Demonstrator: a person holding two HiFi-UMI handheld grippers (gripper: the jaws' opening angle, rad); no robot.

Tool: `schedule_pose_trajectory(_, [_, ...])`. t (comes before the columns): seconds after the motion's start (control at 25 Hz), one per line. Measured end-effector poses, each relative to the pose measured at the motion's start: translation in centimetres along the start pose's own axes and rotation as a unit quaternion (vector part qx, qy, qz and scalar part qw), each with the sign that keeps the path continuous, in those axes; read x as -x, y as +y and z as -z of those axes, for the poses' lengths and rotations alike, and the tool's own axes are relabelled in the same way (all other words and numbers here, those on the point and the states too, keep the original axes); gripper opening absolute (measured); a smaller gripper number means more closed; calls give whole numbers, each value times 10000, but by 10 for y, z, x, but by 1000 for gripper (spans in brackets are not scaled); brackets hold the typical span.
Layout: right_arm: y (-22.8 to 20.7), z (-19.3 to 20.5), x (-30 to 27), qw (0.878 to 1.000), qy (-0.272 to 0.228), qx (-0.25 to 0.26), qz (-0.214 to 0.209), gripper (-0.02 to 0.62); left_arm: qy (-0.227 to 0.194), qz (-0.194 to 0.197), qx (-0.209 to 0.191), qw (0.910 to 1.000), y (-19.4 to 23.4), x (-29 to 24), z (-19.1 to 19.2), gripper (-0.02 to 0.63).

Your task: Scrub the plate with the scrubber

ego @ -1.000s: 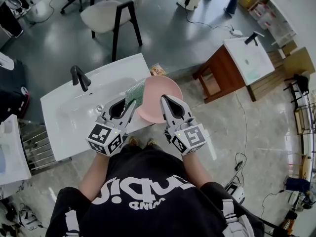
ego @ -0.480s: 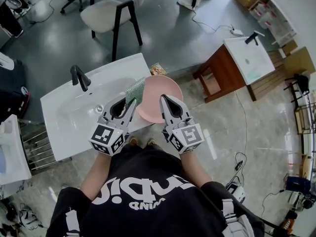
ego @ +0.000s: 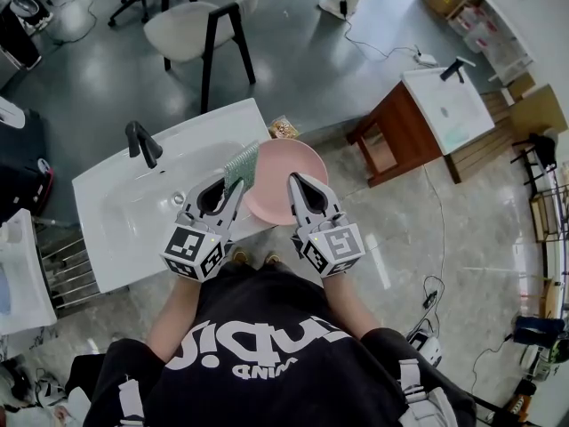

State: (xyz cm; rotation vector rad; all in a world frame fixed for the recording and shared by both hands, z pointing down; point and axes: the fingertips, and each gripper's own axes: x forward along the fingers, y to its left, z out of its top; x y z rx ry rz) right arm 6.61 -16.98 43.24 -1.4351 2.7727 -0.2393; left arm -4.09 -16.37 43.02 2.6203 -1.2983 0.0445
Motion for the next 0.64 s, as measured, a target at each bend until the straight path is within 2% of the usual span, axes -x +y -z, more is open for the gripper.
schedule_pose_trajectory(0.64, [-5, 2, -6, 10000, 57, 30, 33, 18, 48, -137, 48, 9999, 9, -1, 3, 87])
